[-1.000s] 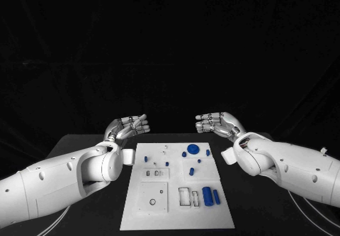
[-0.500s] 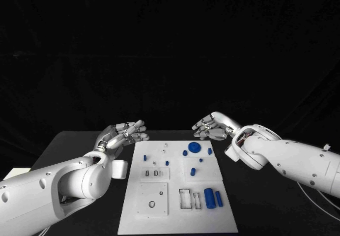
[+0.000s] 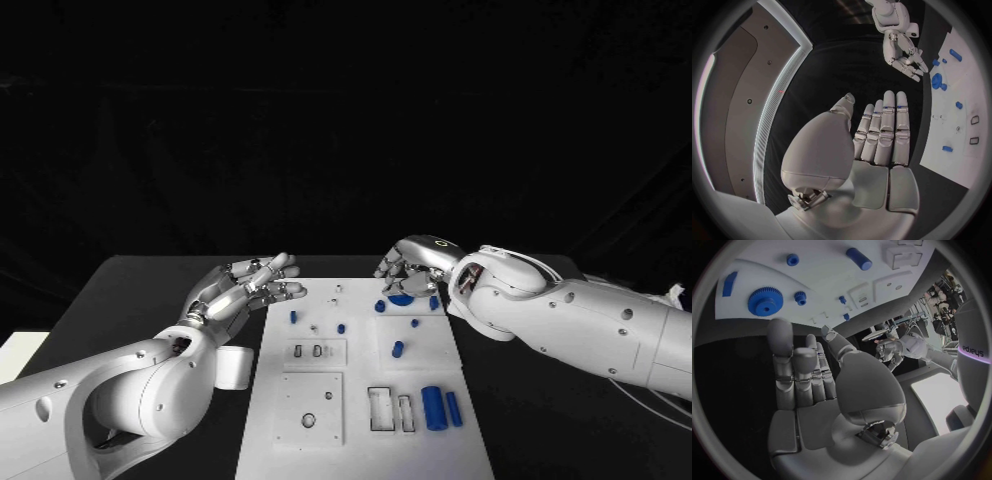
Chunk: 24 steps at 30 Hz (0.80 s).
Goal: Assemble the parts on the task board
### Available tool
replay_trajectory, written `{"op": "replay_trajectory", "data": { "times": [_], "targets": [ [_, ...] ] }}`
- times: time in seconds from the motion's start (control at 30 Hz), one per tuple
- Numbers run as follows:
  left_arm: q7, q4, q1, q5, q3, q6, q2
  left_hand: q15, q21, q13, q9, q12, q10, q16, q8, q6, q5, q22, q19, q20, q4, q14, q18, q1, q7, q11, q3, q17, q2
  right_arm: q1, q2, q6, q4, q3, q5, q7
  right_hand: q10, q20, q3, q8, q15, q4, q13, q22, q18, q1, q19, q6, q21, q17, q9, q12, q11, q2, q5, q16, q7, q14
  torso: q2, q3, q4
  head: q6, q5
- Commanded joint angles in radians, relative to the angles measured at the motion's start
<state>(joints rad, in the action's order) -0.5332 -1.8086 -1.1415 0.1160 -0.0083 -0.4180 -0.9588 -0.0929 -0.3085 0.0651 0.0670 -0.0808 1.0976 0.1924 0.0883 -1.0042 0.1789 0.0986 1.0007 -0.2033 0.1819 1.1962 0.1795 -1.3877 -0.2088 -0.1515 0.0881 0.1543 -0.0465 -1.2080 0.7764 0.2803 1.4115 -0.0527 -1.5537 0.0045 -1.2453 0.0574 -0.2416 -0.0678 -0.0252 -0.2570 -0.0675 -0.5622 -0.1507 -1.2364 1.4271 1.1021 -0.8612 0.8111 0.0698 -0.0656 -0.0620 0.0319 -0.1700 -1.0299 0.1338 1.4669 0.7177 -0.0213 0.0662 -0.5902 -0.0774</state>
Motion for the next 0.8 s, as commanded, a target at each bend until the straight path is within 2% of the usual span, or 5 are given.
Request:
{"op": "replay_trajectory", "data": {
  "times": [0.03,0.13,0.37,0.67,0.8],
  "targets": [
    [-0.002,-0.017,-0.004,-0.005,0.002,0.031,-0.003,-0.005,0.005,0.0,-0.002,0.006,0.006,-0.009,-0.008,-0.005,-0.006,-0.003,0.004,-0.003,0.0,-0.005,0.004,0.009,-0.004,-0.002,-0.008,0.002,0.003,-0.011,-0.004,-0.07,0.008,-0.001,-0.135,-0.07,0.013,0.005,-0.014,0.004,0.006,0.002,0.0,-0.089,0.018,0.008,-0.003,-0.005,-0.081,0.07,0.001,0.002,-0.005,0.007,0.005,-0.07,0.001,0.049,0.025,-0.0016,0.0114,0.005,-0.005],
    [0.0,-0.023,-0.005,-0.005,0.003,0.033,-0.004,-0.006,0.006,0.0,-0.002,0.008,0.006,-0.011,-0.009,-0.004,-0.006,-0.004,0.003,-0.004,0.0,-0.007,0.003,0.009,-0.004,-0.002,-0.008,0.003,0.003,-0.019,-0.006,-0.082,0.013,-0.001,-0.152,-0.082,0.017,0.008,-0.022,0.003,0.005,0.007,0.0,-0.136,0.022,0.01,-0.009,-0.004,-0.126,0.112,0.002,0.003,-0.005,0.011,0.006,-0.111,0.004,0.045,0.03,-0.003,0.0142,0.001,-0.01],
    [0.005,-0.025,-0.006,-0.005,0.004,0.036,-0.002,-0.007,0.009,0.0,-0.002,0.01,0.005,-0.014,-0.011,-0.004,-0.006,-0.006,0.002,-0.005,-0.001,-0.01,0.003,0.01,-0.005,-0.003,-0.01,0.003,0.003,-0.036,-0.007,-0.125,0.021,-0.001,-0.206,-0.114,0.032,0.018,-0.04,0.003,0.007,0.02,0.001,-0.221,0.026,0.011,-0.03,-0.001,-0.209,0.178,0.003,0.003,-0.009,0.024,0.012,-0.176,0.003,0.036,0.041,-0.0076,0.0192,0.006,-0.02],
    [0.007,-0.028,-0.006,-0.005,0.004,0.036,-0.003,-0.007,0.01,0.0,-0.002,0.011,0.004,-0.016,-0.012,-0.003,-0.006,-0.007,0.001,-0.005,-0.001,-0.011,0.003,0.01,-0.005,-0.003,-0.01,0.003,0.004,-0.039,-0.01,-0.199,0.022,-0.001,-0.243,-0.136,0.055,0.025,-0.04,0.003,0.012,0.035,0.002,-0.282,0.031,0.012,-0.035,-0.003,-0.264,0.226,0.003,0.004,-0.013,0.038,0.027,-0.221,0.002,0.038,0.047,-0.0088,0.0204,0.007,-0.025],
    [0.008,-0.029,-0.006,-0.005,0.004,0.035,-0.004,-0.007,0.01,0.0,-0.002,0.011,0.004,-0.016,-0.012,-0.003,-0.006,-0.007,0.001,-0.005,-0.001,-0.011,0.003,0.01,-0.005,-0.004,-0.01,0.003,0.004,-0.038,-0.015,-0.211,0.012,-0.001,-0.25,-0.136,0.057,0.026,-0.041,0.003,0.012,0.038,0.002,-0.288,0.031,0.01,-0.038,-0.003,-0.271,0.231,0.003,0.004,-0.013,0.039,0.028,-0.227,0.001,0.038,0.051,-0.0074,0.0237,0.005,-0.027]
  ]
}}
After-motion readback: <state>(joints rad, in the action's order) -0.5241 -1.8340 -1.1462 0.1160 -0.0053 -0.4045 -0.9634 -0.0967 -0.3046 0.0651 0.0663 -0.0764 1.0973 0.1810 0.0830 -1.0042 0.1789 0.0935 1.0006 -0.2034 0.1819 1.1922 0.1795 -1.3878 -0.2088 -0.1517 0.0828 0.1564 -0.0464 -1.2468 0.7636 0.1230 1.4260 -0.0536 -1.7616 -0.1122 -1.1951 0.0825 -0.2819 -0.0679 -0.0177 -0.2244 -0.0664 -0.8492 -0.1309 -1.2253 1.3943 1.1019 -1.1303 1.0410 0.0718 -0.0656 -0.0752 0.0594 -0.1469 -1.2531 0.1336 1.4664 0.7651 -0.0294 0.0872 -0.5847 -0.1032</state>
